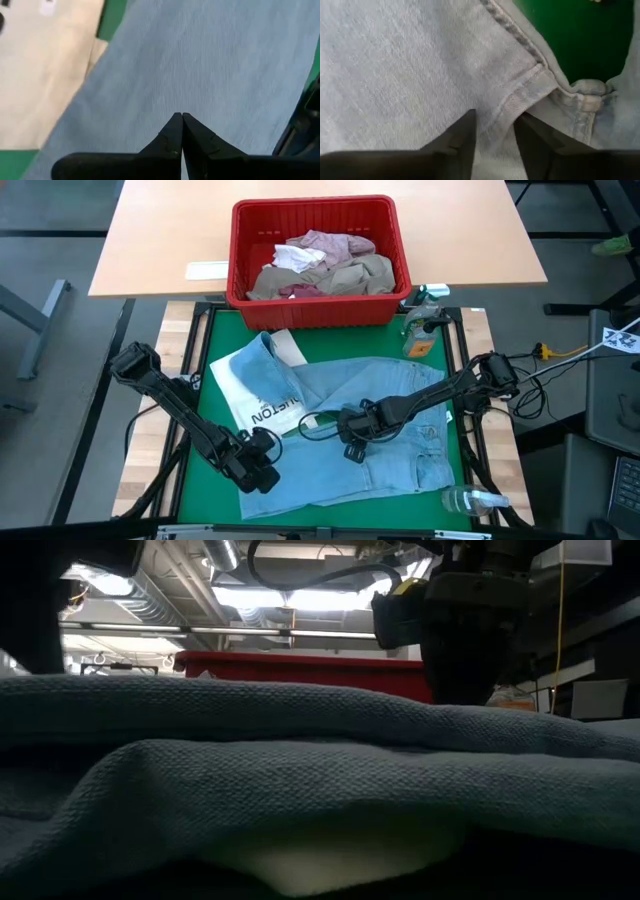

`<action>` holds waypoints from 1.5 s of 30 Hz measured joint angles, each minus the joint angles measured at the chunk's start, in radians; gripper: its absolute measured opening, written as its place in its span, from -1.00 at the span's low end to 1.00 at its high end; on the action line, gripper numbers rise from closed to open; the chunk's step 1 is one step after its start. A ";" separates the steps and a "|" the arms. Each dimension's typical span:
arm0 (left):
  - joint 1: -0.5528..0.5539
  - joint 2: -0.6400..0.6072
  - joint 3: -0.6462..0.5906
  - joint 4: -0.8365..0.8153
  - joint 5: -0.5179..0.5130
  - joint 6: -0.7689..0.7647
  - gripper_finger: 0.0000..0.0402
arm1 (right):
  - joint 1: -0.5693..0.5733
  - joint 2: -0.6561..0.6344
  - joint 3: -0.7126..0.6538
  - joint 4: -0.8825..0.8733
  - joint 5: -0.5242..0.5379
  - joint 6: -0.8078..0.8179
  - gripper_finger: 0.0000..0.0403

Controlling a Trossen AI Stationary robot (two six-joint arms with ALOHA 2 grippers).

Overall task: Fold laundry
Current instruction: Fold the light blue pants

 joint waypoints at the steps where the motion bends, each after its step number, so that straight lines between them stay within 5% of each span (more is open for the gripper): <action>1: 0.011 -0.003 0.000 -0.001 -0.004 0.008 -1.00 | 0.000 0.000 0.000 -0.001 -0.003 -0.001 -0.27; 10: 0.147 -0.004 0.000 -0.002 -0.093 0.260 -0.97 | -0.006 0.000 0.089 -0.169 -0.059 -0.050 -0.14; 20: 0.357 -0.004 0.000 -0.097 -0.093 0.512 -0.47 | 0.020 -0.015 0.250 -0.372 0.024 -0.150 -0.14; 31: 0.466 -0.003 -0.044 -0.158 -0.091 0.523 -0.32 | 0.095 -0.237 0.248 -0.569 0.212 -0.120 -0.15; 45: 0.466 -0.003 -0.163 0.008 -0.097 0.520 -0.33 | 0.099 -0.550 0.246 -0.675 0.442 -0.020 -0.15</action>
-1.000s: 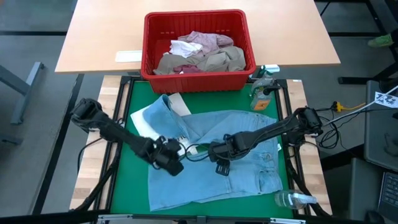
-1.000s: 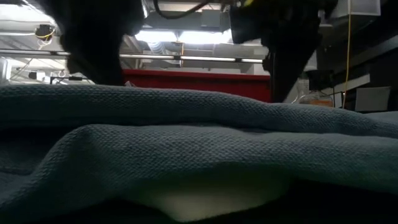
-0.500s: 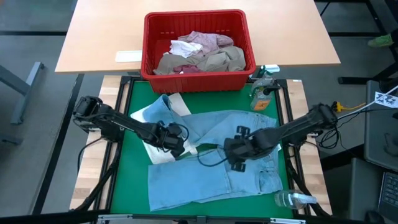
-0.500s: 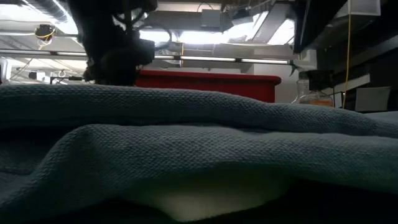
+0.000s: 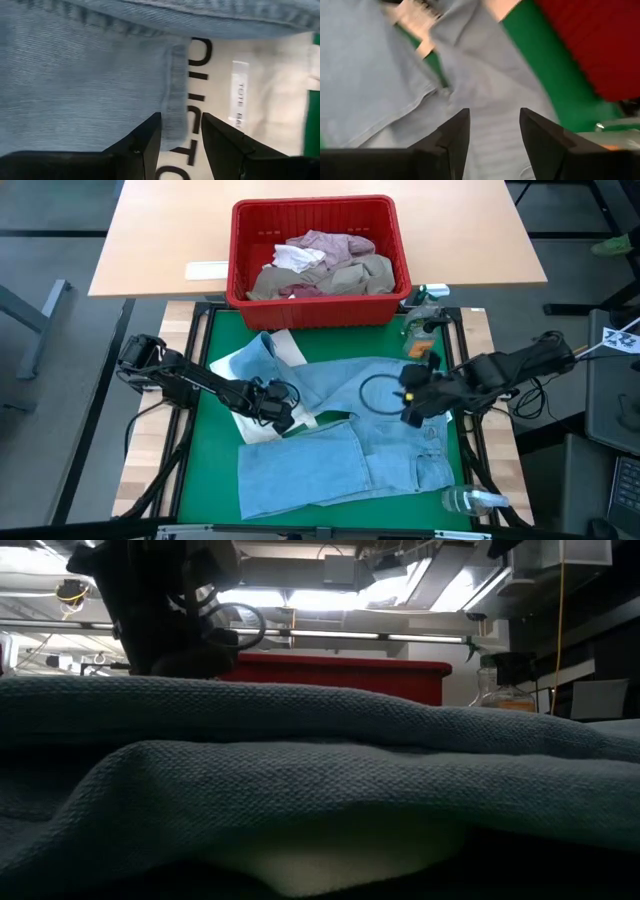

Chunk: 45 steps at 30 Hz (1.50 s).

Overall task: Fold laundry
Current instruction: Fold the light blue pants

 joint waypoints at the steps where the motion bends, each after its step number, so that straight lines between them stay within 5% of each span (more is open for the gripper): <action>1: 0.000 0.000 -0.004 0.000 -0.006 0.000 -0.33 | 0.000 -0.016 -0.010 -0.001 0.024 0.011 -0.15; 13: 0.009 0.000 -0.078 0.045 -0.011 -0.001 -0.33 | -0.103 -0.288 -0.446 0.086 0.123 0.257 -0.15; 18: 0.022 0.000 -0.095 0.050 -0.012 -0.008 -0.43 | -0.175 -0.309 -0.619 0.269 0.029 0.258 -0.15; 24: 0.022 0.000 -0.088 0.040 -0.016 -0.009 -0.89 | -0.243 -0.265 -0.747 0.486 -0.113 0.206 -0.15; 28: 0.022 0.000 -0.058 -0.002 0.003 -0.008 -0.94 | -0.271 -0.224 -0.788 0.570 -0.152 0.203 -0.15; 36: -0.002 0.000 0.140 -0.385 0.066 -0.009 -0.98 | -0.276 -0.137 -0.791 0.581 -0.158 0.196 -0.15; 45: -0.081 0.000 0.485 -0.932 -0.078 -0.178 -0.98 | -0.276 0.005 -0.791 0.580 -0.140 0.196 -0.15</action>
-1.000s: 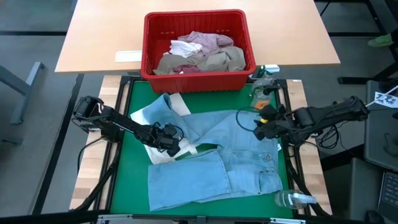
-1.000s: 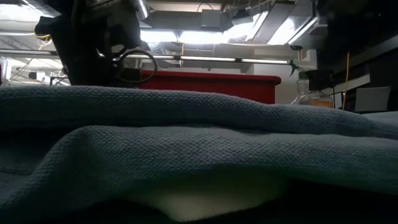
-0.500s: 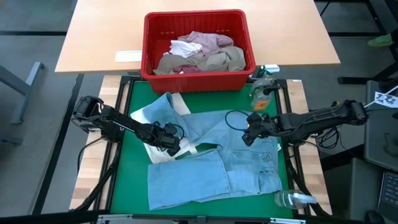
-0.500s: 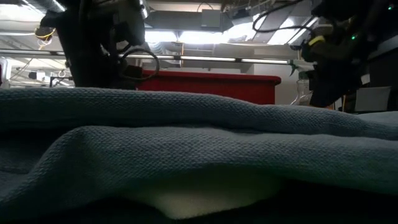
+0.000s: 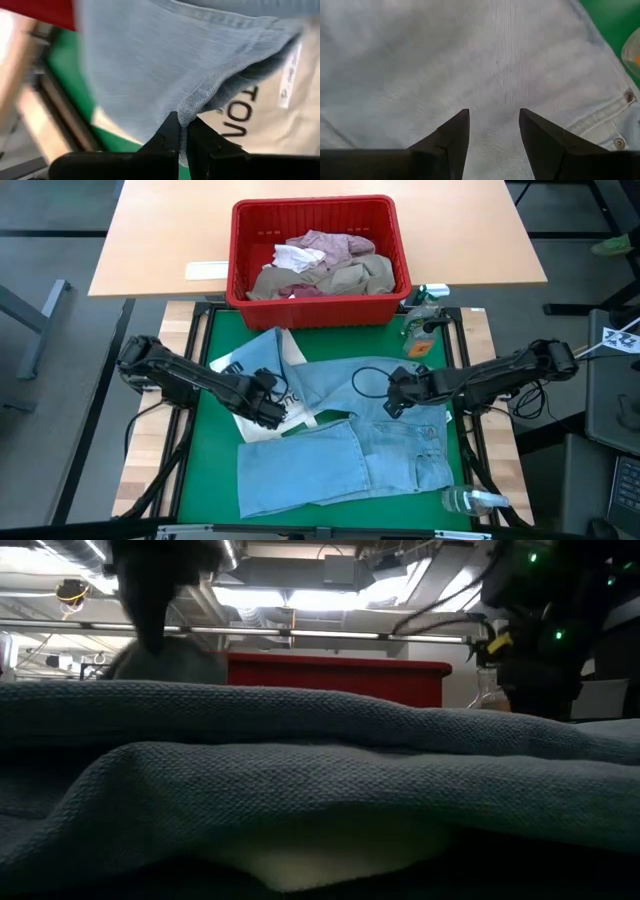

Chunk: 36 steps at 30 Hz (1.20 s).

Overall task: Fold laundry
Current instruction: Fold the light blue pants

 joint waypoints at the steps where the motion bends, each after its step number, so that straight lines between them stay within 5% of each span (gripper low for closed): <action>1: -0.009 0.000 0.036 -0.050 -0.027 -0.031 -0.98 | 0.000 0.022 0.000 -0.001 -0.003 0.000 -0.15; 14: -0.025 -0.013 0.246 -0.074 -0.321 -0.111 -0.98 | 0.001 0.254 0.011 -0.087 -0.081 0.017 -0.15; 33: -0.039 -0.014 0.773 -0.074 -0.338 0.145 -0.98 | 0.001 0.262 0.026 -0.281 -0.085 0.043 -0.15; 36: -0.053 -0.017 0.820 -0.074 -0.266 0.258 -0.98 | 0.001 0.262 0.026 -0.284 -0.085 0.043 -0.15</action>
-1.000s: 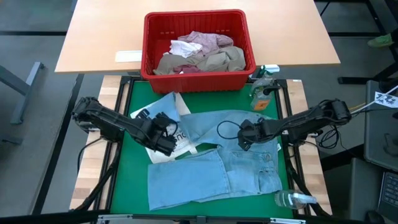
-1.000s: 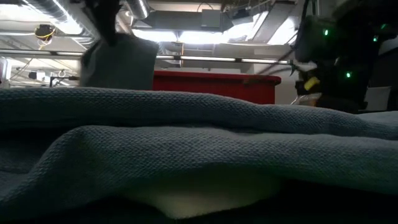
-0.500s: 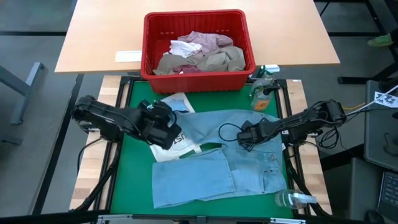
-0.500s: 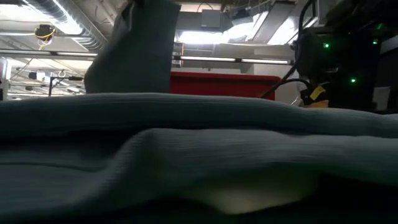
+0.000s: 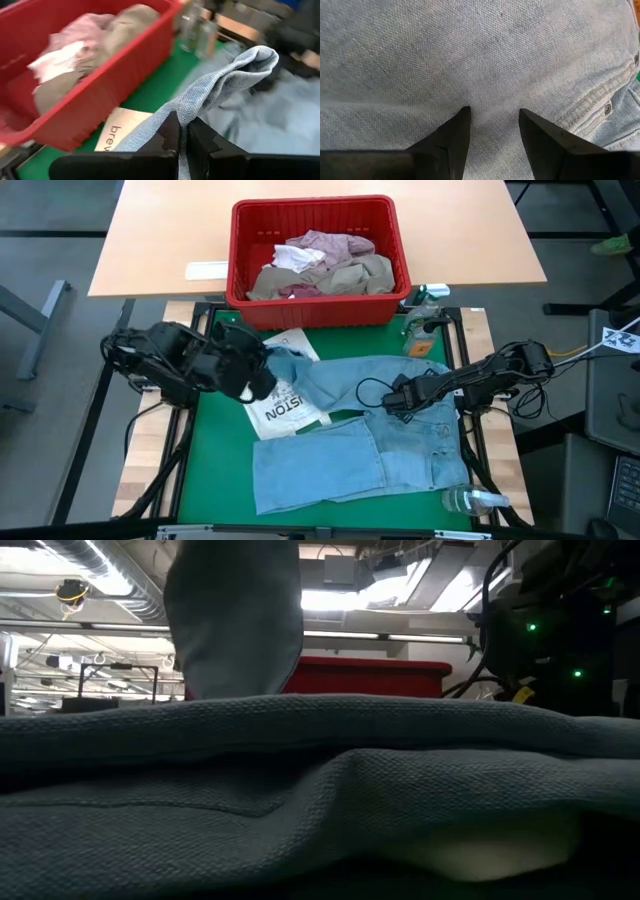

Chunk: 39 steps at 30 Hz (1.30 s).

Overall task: Fold laundry
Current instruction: Fold the light blue pants

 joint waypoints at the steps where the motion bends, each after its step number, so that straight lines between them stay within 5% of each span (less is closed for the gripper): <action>1: -0.004 -0.001 0.005 0.001 0.043 0.035 -0.98 | 0.000 0.000 0.000 0.000 0.001 -0.001 -0.15; 7: -0.044 0.002 -0.005 0.001 0.347 0.195 -0.98 | 0.000 0.001 0.005 -0.006 0.007 -0.015 -0.15; 12: -0.074 0.006 -0.109 0.002 0.480 0.201 -0.98 | 0.000 -0.009 0.062 -0.076 -0.008 -0.051 -0.15; 25: -0.211 0.006 -0.672 0.002 0.960 -0.028 -0.94 | 0.000 -0.079 0.127 -0.124 0.001 -0.141 -0.15; 39: -0.288 0.006 -1.046 0.065 1.006 -0.447 -0.91 | 0.000 -0.077 0.129 -0.175 -0.018 -0.167 -0.15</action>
